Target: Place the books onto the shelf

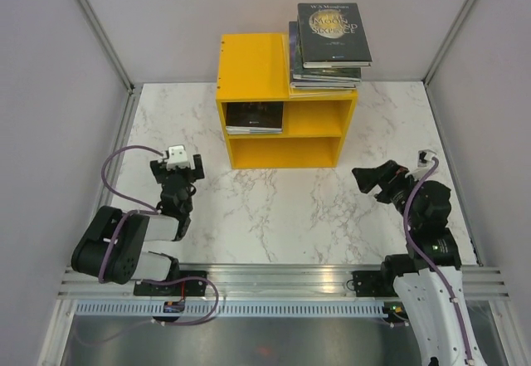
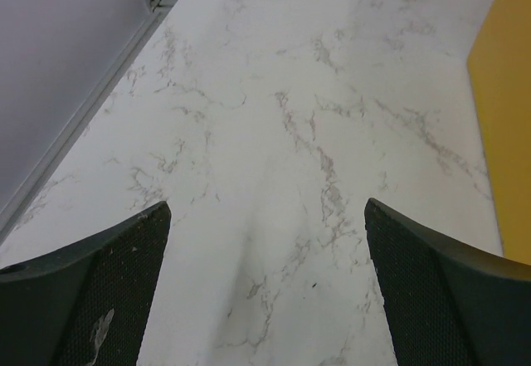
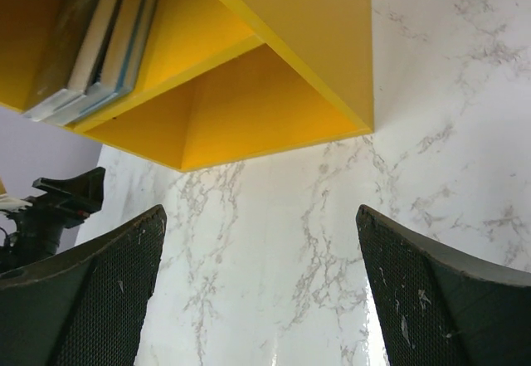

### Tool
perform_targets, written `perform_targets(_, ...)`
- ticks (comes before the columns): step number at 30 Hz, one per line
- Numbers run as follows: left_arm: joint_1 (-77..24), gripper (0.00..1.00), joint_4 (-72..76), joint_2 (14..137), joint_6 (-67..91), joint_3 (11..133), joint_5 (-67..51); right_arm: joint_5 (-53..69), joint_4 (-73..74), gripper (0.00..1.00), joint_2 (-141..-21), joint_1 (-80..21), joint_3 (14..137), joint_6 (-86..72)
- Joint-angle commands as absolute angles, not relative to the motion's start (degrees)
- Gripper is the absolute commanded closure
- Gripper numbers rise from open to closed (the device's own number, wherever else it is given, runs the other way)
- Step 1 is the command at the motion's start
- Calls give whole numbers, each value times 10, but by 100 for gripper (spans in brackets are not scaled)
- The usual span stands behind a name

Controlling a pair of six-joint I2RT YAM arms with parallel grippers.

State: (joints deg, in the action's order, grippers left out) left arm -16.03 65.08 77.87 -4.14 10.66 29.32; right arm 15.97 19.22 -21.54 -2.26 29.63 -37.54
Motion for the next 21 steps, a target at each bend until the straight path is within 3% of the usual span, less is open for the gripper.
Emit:
perform_targets(1,-123,0,699,790,-37,92,215,142,171,2,-248,-25,291,-341)
perform_targets(5,-89,0,748,846,-25,101,163,116,159,2,-264,-25,287,-347)
perform_targets(7,-84,0,668,816,-7,113,147,94,149,2,-266,-25,281,-352)
perform_targets(9,-81,0,724,834,-15,106,151,74,135,2,-271,-25,281,-352)
perform_targets(14,-81,0,689,824,-9,108,149,20,97,2,-306,-25,291,-309)
perform_targets(21,-81,0,705,830,-11,107,149,-31,-57,2,-485,-25,251,-172)
